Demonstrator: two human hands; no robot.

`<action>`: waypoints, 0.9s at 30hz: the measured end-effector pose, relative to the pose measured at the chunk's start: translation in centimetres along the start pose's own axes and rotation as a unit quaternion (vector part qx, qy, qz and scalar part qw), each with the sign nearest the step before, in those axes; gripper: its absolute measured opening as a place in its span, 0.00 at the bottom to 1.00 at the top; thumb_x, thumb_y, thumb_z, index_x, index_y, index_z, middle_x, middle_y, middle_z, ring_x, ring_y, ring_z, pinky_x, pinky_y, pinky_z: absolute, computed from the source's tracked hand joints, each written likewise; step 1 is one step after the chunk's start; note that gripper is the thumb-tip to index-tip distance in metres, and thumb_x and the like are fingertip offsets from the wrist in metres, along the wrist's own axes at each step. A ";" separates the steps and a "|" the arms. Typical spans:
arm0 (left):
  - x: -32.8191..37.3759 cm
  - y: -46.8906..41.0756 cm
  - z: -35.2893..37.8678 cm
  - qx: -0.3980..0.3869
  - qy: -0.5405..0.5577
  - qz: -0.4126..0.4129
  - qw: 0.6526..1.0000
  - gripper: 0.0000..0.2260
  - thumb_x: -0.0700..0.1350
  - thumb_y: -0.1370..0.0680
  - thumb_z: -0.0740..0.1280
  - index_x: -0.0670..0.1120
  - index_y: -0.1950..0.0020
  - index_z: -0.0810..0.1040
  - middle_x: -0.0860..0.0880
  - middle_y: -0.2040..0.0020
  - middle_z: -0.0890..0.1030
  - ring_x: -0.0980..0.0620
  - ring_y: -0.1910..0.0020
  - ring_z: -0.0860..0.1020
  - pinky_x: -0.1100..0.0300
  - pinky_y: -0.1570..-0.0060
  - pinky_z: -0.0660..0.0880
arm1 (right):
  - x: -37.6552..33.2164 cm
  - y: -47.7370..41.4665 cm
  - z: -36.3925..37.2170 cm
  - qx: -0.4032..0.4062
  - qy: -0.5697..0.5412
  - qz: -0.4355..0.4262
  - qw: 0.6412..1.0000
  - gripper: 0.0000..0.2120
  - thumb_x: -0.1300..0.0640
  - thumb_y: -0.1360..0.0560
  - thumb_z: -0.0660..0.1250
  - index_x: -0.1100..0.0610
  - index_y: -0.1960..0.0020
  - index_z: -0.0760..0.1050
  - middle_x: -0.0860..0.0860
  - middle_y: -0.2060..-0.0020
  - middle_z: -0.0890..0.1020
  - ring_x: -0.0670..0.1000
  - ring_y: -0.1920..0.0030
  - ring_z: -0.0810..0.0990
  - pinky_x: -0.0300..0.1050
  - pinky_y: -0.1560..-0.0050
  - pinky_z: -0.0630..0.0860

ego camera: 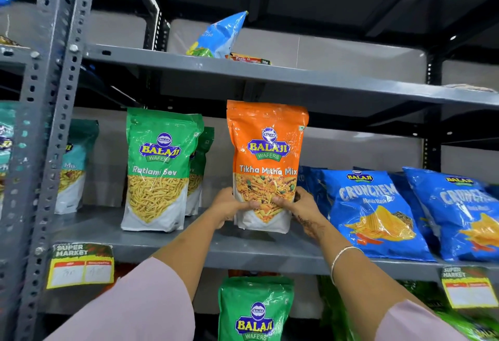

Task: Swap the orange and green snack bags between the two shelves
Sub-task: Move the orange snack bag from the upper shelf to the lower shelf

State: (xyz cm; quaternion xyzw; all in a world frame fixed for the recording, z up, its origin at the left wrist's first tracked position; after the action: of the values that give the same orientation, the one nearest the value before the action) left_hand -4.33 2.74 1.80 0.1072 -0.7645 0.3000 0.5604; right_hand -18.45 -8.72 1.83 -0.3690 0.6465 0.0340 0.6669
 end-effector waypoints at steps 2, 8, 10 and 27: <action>0.9 1.0 0.5 0.000 0.000 0.008 1.000 0.24 0.41 0.32 0.76 0.40 0.38 0.74 0.42 0.38 0.80 0.42 0.40 0.78 0.55 0.52 0.75 | -0.8 1.0 -0.8 0.008 0.001 -0.008 1.000 0.29 0.59 0.36 0.76 0.63 0.38 0.70 0.59 0.42 0.79 0.56 0.46 0.79 0.48 0.47 0.77; 2.1 4.6 3.3 -0.018 0.005 0.013 1.000 0.27 0.42 0.35 0.77 0.40 0.38 0.75 0.44 0.41 0.81 0.44 0.42 0.79 0.53 0.50 0.76 | -2.2 6.0 -3.9 0.023 0.008 -0.003 1.000 0.27 0.60 0.34 0.75 0.62 0.38 0.70 0.57 0.43 0.80 0.55 0.49 0.80 0.48 0.51 0.78; 2.1 6.2 4.7 -0.026 0.012 0.015 0.999 0.28 0.42 0.35 0.78 0.40 0.37 0.74 0.45 0.41 0.80 0.45 0.42 0.79 0.51 0.47 0.77 | -2.5 8.1 -5.1 0.016 0.014 -0.002 1.000 0.23 0.62 0.33 0.73 0.62 0.40 0.71 0.54 0.48 0.80 0.50 0.55 0.79 0.42 0.59 0.76; -4.7 16.3 16.2 -0.057 -0.087 0.009 0.995 0.35 0.49 0.40 0.81 0.40 0.37 0.73 0.43 0.38 0.79 0.46 0.39 0.78 0.60 0.48 0.73 | 5.1 21.2 -14.6 -0.011 0.026 0.132 0.991 0.19 0.68 0.31 0.69 0.55 0.43 0.72 0.50 0.50 0.80 0.52 0.49 0.79 0.51 0.47 0.76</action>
State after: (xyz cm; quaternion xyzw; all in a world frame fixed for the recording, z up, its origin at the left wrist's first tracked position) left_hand -23.73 5.56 -11.15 0.0937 -0.8273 0.2500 0.4942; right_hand -40.87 -3.35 -10.58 -0.2888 0.7065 0.1193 0.6349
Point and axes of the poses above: each hand's wrist, its own y-axis away from the middle knuckle, its own z-axis out of the palm, x = y × z, the point moved 1 cm from there along -y, towards the middle knuckle
